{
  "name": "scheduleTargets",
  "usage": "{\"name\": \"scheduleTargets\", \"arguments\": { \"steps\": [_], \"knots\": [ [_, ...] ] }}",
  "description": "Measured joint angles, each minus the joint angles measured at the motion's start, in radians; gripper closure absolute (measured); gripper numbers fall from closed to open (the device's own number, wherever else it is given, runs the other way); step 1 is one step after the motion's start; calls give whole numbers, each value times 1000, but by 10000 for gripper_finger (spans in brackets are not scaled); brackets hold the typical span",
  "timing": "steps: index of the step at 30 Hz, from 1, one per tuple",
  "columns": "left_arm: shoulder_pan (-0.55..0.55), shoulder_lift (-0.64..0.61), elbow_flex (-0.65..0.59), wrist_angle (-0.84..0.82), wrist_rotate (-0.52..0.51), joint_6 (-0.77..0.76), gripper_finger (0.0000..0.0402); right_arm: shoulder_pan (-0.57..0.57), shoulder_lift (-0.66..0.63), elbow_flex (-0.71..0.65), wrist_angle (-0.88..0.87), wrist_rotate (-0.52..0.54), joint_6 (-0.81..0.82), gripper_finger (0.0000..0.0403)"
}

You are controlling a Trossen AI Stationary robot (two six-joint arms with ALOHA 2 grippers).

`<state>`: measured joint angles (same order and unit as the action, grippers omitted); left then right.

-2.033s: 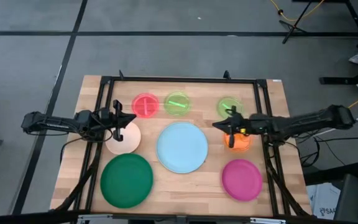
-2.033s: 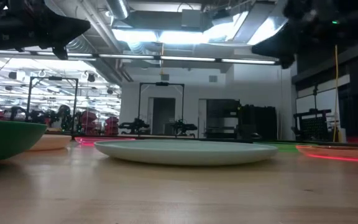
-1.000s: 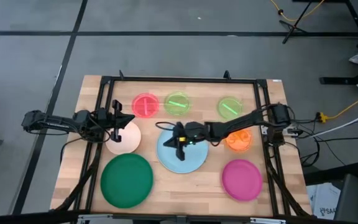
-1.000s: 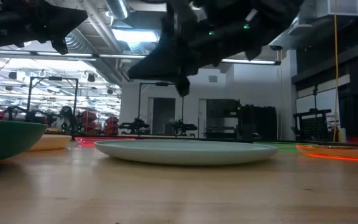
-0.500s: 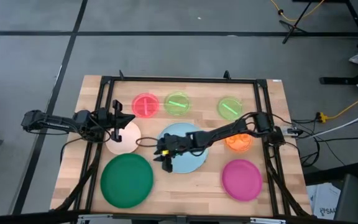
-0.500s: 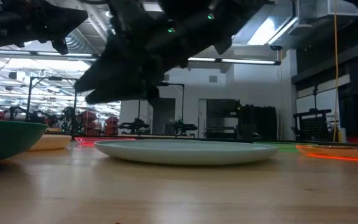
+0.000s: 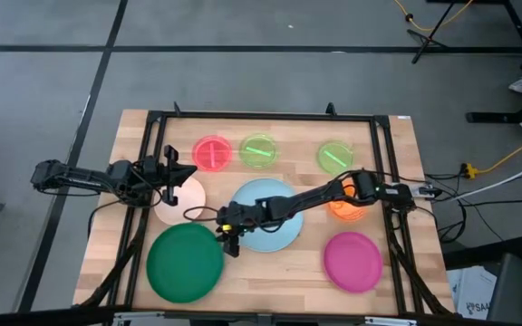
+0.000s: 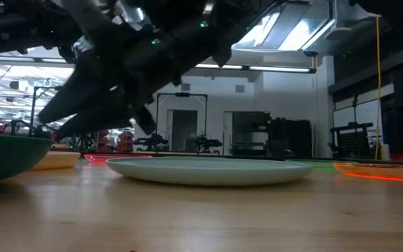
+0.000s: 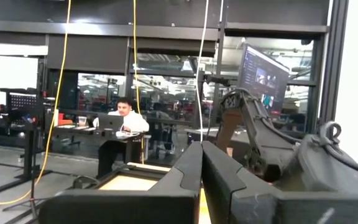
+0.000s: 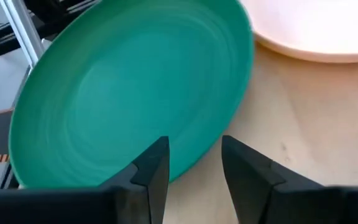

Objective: Stack plastic plates
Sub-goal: Stack the green plate on top of the light blue plate

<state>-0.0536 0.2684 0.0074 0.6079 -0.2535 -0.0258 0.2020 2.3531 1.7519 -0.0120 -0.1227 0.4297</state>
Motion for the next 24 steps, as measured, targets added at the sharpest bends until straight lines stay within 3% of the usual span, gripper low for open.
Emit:
{"name": "scheduleTargets", "arguments": {
  "steps": [9, 24],
  "knots": [
    [0, 0, 0, 11, 0, 0, 399, 1, 88, 106, -46, 24, 19, 265],
    [0, 0, 0, 14, 0, 1, 399, 32, 104, 107, -46, 18, 45, 265]
  ]
}}
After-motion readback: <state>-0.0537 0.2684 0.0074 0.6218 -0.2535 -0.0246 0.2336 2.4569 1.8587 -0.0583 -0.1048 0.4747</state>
